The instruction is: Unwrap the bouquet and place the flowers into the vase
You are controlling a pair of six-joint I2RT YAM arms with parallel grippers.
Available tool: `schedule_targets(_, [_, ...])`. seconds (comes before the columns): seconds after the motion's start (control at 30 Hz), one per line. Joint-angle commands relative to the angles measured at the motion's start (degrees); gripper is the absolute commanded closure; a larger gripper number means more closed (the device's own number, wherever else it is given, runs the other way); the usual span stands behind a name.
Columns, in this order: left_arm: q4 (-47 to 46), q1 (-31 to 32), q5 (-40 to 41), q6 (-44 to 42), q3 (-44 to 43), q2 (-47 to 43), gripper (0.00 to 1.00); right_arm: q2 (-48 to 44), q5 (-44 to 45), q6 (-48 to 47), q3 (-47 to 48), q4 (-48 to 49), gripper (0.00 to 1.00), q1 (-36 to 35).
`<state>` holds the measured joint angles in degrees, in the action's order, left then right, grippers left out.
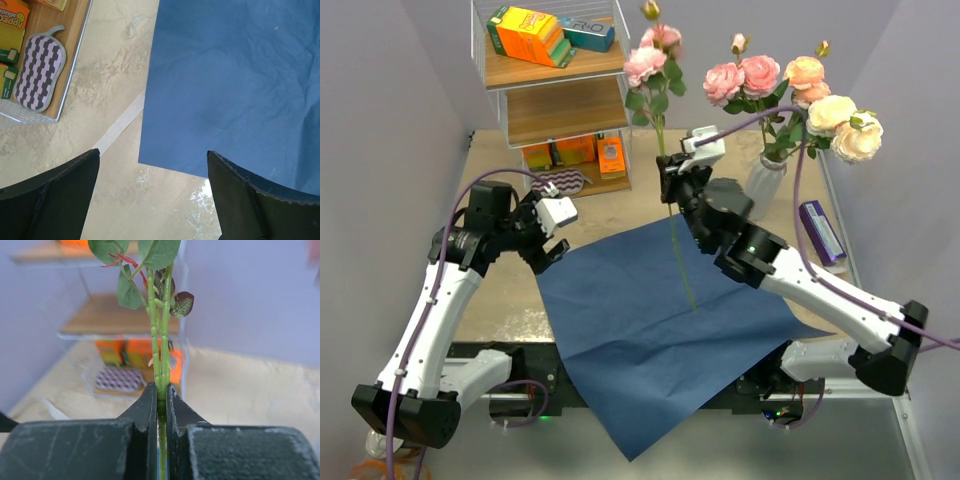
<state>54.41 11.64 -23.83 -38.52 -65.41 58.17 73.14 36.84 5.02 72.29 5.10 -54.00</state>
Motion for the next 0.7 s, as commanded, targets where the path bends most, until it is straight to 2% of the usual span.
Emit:
schedule_targets(0.0, [-0.80,-0.39,-1.39,1.17,-2.01,-0.08,0.07,-6.60,-13.89,-14.14,1.27,14.13,1.00,0.03])
schedule_targets(0.1, [-1.59,-0.39,-1.83,1.52,-0.95,0.01,0.08,-7.84,-15.83,-23.18,2.77,21.77,1.00,0.03])
schedule_targets(0.23, [-1.85,-0.39,-2.53,1.43,-0.42,0.36,0.07,-8.20,-16.19,-42.13,1.80,36.25,1.00,0.03])
schedule_targets(0.3, [-2.12,-0.39,-2.27,1.08,-0.42,0.54,0.07,-7.58,-15.13,-47.44,2.50,39.44,1.00,0.03])
schedule_targets(0.43, [-2.03,-0.39,-2.27,0.21,-0.77,1.33,0.05,-5.21,-12.67,-61.48,2.15,57.60,1.00,0.82])
schedule_targets(0.5, [-2.29,-0.39,-2.27,-0.59,-1.21,2.20,0.06,-2.93,-12.67,-64.77,2.33,63.77,1.00,2.84])
schedule_targets(0.53, [-2.47,-0.39,-2.27,-0.76,-1.91,2.64,0.05,-1.79,-12.50,-66.52,2.59,69.89,1.00,3.89])
schedule_targets(0.67, [-3.43,-0.39,-3.32,-1.29,-4.64,6.16,0.06,2.87,-9.60,-62.77,4.78,77.15,1.00,12.13])
